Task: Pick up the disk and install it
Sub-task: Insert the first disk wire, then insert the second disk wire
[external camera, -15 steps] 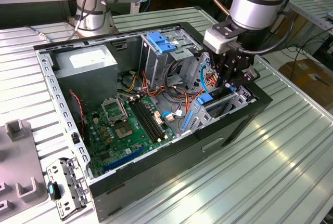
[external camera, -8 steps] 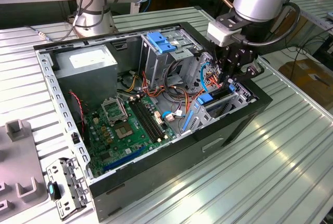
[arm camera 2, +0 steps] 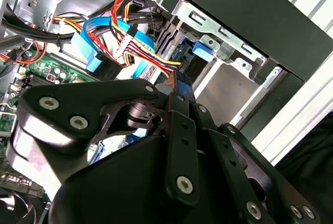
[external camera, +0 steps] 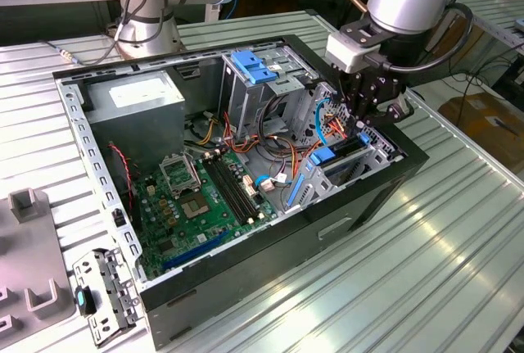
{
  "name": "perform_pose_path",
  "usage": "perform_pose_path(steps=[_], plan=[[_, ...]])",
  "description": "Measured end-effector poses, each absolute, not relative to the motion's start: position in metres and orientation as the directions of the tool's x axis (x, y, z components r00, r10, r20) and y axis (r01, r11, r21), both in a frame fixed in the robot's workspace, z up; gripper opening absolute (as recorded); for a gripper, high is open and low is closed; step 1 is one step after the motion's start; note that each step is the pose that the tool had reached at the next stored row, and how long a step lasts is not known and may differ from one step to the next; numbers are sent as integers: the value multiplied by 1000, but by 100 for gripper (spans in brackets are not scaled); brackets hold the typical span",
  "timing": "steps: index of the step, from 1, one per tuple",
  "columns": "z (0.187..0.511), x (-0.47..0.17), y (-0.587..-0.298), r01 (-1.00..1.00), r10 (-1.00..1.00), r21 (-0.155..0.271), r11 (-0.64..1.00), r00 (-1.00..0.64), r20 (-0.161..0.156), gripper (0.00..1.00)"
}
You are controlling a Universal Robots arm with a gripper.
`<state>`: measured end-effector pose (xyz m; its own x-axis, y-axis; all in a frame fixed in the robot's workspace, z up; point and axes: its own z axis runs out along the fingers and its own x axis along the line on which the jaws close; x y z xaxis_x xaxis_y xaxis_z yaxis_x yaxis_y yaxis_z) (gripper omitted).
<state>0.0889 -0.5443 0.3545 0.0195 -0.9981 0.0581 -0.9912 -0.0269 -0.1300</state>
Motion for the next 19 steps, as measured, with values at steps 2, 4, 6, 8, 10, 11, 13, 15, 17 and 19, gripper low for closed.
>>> perform_pose_path(steps=[2,4,6,8,10,11,13,15,17,19], plan=[[355,89,-544,-991,-998,-130,-27,20,58,11],[355,89,-544,-991,-998,-130,-27,20,58,11],[355,89,-544,-991,-998,-130,-27,19,58,11],[355,89,-544,-991,-998,-130,-27,20,58,11],[355,88,-544,-991,-998,-130,-27,19,58,11],[355,87,-544,-991,-998,-130,-27,19,58,11],[355,85,-544,-991,-998,-130,-27,19,57,11],[355,81,-544,-991,-998,-130,-27,20,57,11],[355,74,-544,-991,-998,-130,-27,20,56,11],[355,73,-544,-991,-998,-130,-27,20,56,11]])
